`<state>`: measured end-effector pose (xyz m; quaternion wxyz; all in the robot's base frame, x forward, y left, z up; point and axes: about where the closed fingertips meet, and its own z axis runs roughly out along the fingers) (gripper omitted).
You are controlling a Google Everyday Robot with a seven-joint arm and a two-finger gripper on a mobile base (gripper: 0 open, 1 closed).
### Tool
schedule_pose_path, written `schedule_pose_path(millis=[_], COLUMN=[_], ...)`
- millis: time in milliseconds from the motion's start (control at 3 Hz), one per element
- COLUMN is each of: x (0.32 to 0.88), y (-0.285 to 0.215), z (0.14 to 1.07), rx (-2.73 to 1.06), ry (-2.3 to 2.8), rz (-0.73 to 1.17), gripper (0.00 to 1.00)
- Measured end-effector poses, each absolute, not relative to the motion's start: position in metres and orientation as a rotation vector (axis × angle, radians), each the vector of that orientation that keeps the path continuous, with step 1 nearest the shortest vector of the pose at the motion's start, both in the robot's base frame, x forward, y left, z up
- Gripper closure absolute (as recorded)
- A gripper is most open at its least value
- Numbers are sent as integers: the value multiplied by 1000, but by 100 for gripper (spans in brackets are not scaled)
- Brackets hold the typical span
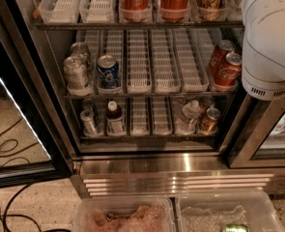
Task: Pick redbull can from top shelf of fridge
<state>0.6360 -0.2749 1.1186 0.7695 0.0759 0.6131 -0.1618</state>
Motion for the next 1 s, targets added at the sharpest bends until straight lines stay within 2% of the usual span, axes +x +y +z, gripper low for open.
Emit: schedule_pose_path(millis=[667, 1000], x=[603, 603], y=[-269, -269], z=[1090, 1090], rx=[167, 167], ry=[1398, 1398], rz=[-371, -371], gripper=[100, 100])
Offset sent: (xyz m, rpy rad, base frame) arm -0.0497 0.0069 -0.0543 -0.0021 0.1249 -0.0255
